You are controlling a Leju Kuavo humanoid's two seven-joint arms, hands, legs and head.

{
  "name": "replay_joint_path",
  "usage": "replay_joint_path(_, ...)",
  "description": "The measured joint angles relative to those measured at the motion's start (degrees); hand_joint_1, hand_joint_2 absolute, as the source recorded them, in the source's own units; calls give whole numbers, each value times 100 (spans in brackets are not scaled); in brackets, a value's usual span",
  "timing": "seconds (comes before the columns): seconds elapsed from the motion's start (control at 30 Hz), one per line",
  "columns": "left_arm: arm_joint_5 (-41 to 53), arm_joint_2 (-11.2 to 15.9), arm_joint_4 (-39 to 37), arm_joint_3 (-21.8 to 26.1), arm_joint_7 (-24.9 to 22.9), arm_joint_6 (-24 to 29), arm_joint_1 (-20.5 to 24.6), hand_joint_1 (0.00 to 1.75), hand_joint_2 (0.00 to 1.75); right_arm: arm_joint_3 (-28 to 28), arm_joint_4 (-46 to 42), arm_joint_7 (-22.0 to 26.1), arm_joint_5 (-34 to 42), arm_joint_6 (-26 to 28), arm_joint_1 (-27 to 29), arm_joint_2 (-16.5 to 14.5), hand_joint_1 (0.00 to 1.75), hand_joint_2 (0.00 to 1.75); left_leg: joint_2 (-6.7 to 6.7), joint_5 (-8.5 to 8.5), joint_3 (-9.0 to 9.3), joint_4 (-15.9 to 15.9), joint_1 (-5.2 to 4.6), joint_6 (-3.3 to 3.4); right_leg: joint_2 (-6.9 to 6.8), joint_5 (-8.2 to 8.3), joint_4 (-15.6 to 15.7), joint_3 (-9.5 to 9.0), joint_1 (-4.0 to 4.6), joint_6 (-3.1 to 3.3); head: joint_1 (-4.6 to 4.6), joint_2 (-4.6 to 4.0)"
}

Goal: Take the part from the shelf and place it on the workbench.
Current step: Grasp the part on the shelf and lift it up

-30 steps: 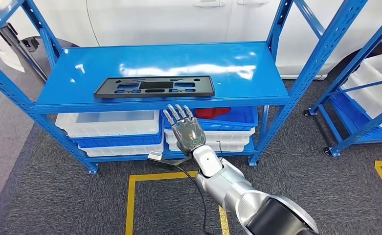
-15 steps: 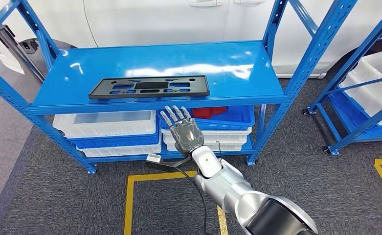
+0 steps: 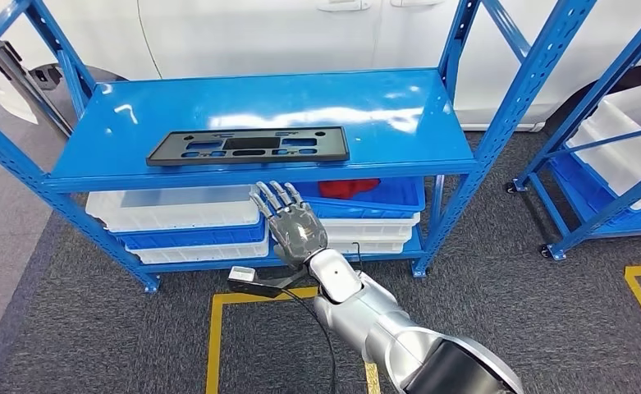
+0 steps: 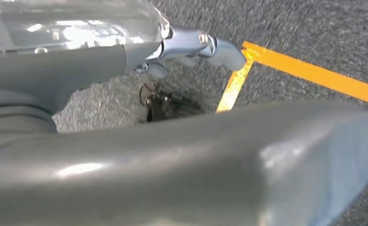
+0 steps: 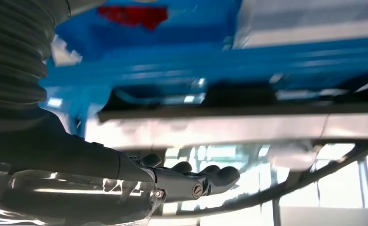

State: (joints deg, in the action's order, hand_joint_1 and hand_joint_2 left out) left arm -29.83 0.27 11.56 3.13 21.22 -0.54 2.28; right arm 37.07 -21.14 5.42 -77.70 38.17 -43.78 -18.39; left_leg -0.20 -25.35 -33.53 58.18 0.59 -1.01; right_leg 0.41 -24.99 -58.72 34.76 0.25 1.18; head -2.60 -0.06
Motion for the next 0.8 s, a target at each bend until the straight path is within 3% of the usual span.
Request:
replay_joint_path(0.1,-1,-4,0,10,32,27,-8,0,0,-153,1,349,478,-181,4,-62,0,175,4,48,6,-53,35,90,-2,-70,-85,35,-2,-95,0,-1)
replay_joint_path(0.17,-3,-7,0,17,57,23,-6,0,0,-202,3,386,531,-200,-4,-73,0,175,14,71,16,-80,57,136,-7,-364,-571,247,-17,-142,0,0)
replay_joint_path(0.23,-21,-6,0,40,103,-14,-9,0,0,-214,17,389,549,-209,3,-73,0,175,15,71,10,-75,55,150,-10,-696,-1317,599,-38,-169,0,1)
replay_joint_path(0.27,-42,-6,0,61,130,-50,-13,0,0,-214,28,389,558,-213,10,-73,0,175,15,69,9,-71,54,150,-10,-754,-1564,724,-49,-180,0,0)
replay_joint_path(0.3,-74,-8,0,84,150,-91,-16,0,0,-214,40,388,565,-215,14,-73,0,175,13,66,9,-66,55,148,-11,-710,-1614,757,-59,-185,0,1)
replay_joint_path(0.33,-118,-14,0,111,161,-139,-18,0,0,-214,49,387,570,-220,11,-73,0,175,11,61,13,-59,56,141,-12,-561,-1432,676,-68,-184,0,2)
replay_joint_path(0.4,-234,-27,0,170,140,-231,-15,0,0,-214,55,382,579,-240,-18,-76,0,175,3,40,19,-36,57,110,-16,-186,-649,298,-81,-165,0,1)
replay_joint_path(0.47,-419,-34,0,275,51,-360,-5,0,0,-214,54,356,587,-288,-63,-91,0,175,-2,17,11,-7,36,52,-9,-12,-113,51,-68,-116,0,1)
replay_joint_path(0.57,-667,-34,0,474,-112,-532,5,0,0,-214,53,286,590,-339,-94,-106,0,175,-2,11,17,-26,35,-49,6,-7,-39,33,-44,-20,-1,1)
replay_joint_path(0.63,-737,-42,0,574,-162,-596,5,0,0,-214,51,263,590,-342,-109,-116,0,175,0,-106,-33,115,49,-104,4,14,1,11,-62,47,-1,1)
replay_joint_path(0.73,-786,-51,0,689,-179,-652,6,0,0,-214,54,252,590,-342,-112,-132,0,175,3,-626,-480,1108,57,-152,-7,18,21,-1,-52,108,-1,0)
replay_joint_path(0.77,-797,-52,0,720,-181,-673,-1,0,0,-214,58,248,590,-341,-100,-132,0,175,3,-736,-638,1438,57,-157,-7,14,18,-1,-39,116,-1,0)
replay_joint_path(0.8,-803,-52,0,747,-181,-685,-9,0,0,-214,62,245,590,-340,-86,-132,0,175,3,-744,-719,1597,57,-153,-5,10,15,-2,-26,122,-1,0)
